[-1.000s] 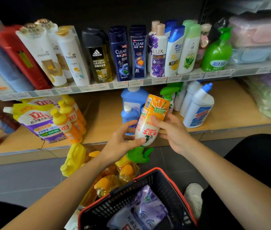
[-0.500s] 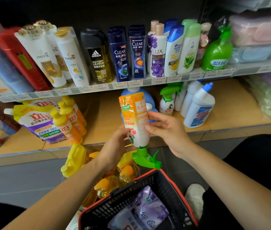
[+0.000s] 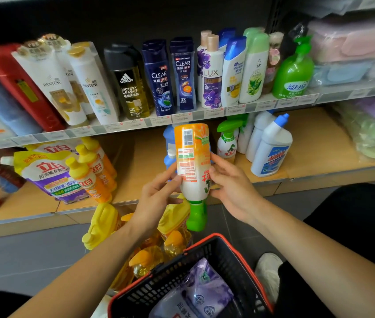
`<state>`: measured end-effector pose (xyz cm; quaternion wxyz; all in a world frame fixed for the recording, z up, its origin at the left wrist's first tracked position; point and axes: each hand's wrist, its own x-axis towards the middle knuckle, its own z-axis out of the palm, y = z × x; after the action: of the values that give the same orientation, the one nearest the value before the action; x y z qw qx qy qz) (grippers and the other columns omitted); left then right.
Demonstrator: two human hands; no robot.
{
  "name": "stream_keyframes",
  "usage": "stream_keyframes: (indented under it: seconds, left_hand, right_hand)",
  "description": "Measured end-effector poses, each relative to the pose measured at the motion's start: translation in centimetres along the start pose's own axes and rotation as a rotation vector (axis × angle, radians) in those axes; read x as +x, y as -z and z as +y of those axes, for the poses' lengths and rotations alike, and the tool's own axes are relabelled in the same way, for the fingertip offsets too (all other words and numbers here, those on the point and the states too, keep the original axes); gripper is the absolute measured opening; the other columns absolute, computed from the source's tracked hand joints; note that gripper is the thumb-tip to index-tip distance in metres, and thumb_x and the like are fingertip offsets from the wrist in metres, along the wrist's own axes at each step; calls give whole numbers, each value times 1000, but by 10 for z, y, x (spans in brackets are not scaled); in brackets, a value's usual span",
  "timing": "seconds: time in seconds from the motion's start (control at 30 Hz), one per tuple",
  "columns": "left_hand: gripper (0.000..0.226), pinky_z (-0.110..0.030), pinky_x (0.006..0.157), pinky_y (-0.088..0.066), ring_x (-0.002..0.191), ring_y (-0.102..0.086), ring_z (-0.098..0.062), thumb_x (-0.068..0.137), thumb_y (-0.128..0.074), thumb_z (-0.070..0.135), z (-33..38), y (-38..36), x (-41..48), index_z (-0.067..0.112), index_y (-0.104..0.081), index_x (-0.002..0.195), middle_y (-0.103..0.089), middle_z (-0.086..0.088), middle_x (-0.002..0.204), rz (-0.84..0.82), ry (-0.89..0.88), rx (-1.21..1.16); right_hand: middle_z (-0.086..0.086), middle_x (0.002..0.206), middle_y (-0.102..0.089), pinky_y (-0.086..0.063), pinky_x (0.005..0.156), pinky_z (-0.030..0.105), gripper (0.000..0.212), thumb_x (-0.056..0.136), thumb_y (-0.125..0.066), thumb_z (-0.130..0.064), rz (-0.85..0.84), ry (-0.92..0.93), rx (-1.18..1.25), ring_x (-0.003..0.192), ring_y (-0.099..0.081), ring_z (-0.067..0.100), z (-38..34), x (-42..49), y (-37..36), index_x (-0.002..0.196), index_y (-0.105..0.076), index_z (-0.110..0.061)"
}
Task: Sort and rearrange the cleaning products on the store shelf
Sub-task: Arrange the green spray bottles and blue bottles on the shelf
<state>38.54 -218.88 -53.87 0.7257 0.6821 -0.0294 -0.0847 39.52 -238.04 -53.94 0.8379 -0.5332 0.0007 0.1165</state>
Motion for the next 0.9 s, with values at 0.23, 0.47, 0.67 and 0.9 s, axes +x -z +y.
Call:
stream_keyframes:
  seconds: [0.23, 0.47, 0.67, 0.9]
  left_hand:
    - [44, -28, 83, -59, 113, -69, -19, 89, -63, 21, 8, -9, -5, 20, -61, 133, -71, 2, 124, -18, -87, -64]
    - [47, -30, 81, -60, 111, -70, -24, 91, -69, 24, 10, -5, 0, 20, -51, 135, -73, -3, 121, -109, 54, -146]
    - [45, -27, 66, -59, 100, -72, -23, 87, -74, 9, 15, 3, 2, 17, -59, 129, -75, -5, 116, -88, 53, 38]
    - [54, -27, 78, -59, 93, -68, -8, 82, -80, 10, 22, 14, 3, 19, -64, 133, -73, -1, 117, -51, -127, 320]
  right_hand:
    - [10, 125, -66, -56, 92, 49, 56, 78, -79, -25, -61, 25, -20, 118, -65, 29, -4, 2, 2, 131, -63, -20]
    - [13, 127, -66, -57, 89, 46, 54, 80, -76, -30, 5, 8, 16, 115, -66, 30, 1, 1, 0, 129, -61, -13]
    - [9, 121, -69, -53, 96, 43, 27, 102, -53, -25, 99, 4, -310, 114, -64, 24, 3, 0, -7, 125, -61, -12]
    - [6, 126, -68, -51, 97, 61, 39, 94, -58, -42, 4, -148, -163, 117, -64, 29, 3, -3, -5, 126, -65, -20]
